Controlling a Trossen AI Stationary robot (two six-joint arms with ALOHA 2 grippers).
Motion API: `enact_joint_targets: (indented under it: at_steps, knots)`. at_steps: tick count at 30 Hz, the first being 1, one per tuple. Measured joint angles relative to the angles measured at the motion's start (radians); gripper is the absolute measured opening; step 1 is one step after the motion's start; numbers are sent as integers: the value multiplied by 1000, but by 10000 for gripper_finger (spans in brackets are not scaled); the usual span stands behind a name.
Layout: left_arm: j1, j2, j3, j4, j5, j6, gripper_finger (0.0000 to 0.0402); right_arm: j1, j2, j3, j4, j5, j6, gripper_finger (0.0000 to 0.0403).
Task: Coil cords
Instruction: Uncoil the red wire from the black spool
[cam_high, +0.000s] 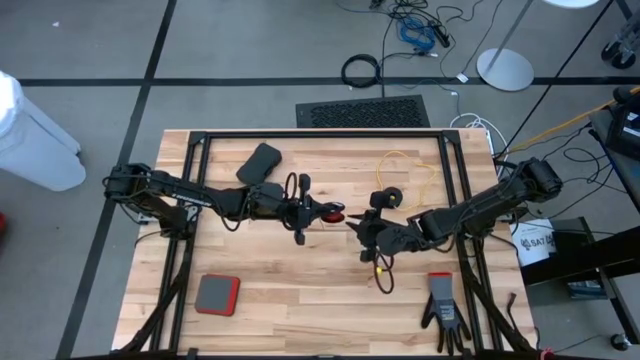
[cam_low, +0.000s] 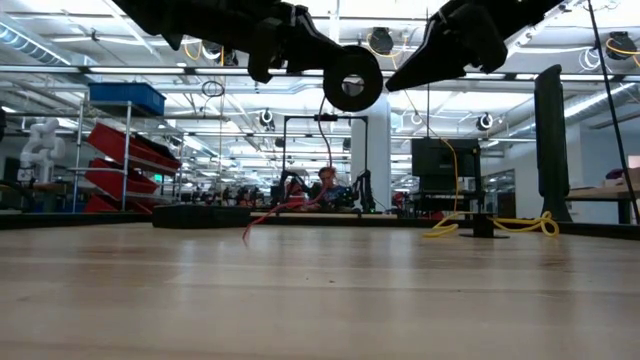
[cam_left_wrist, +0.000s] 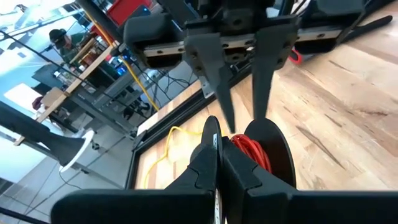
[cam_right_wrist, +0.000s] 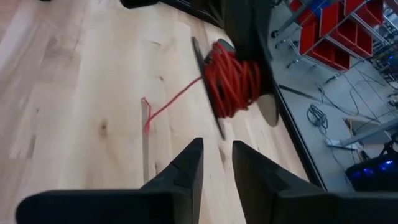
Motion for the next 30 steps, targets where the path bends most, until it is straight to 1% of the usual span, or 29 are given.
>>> enact_joint_targets:
  at_steps: [5, 7, 9, 17, 21, 27, 30]
  knots:
    - [0, 0, 0, 6, 45, -1, 8, -14, 0, 0, 5, -10, 0, 75]
    - [0, 0, 0, 17, 63, -2, 8, -18, 0, 0, 20, -29, -7, 75]
    - [-1, 0, 0, 23, 65, -2, 8, -22, 0, 0, 35, -60, -16, 75]
    - [0, 0, 0, 37, 85, -27, 8, -28, -1, 0, 55, -83, -31, 73]
    - [0, 0, 0, 47, 86, -27, 8, -28, -1, 0, 72, -92, -45, 55]
    - [0, -2, 0, 46, 87, -29, 8, -28, -1, 0, 111, -135, -99, 12]
    - [0, -2, 0, 46, 87, -32, 8, -28, -1, 0, 111, -133, -106, 4]
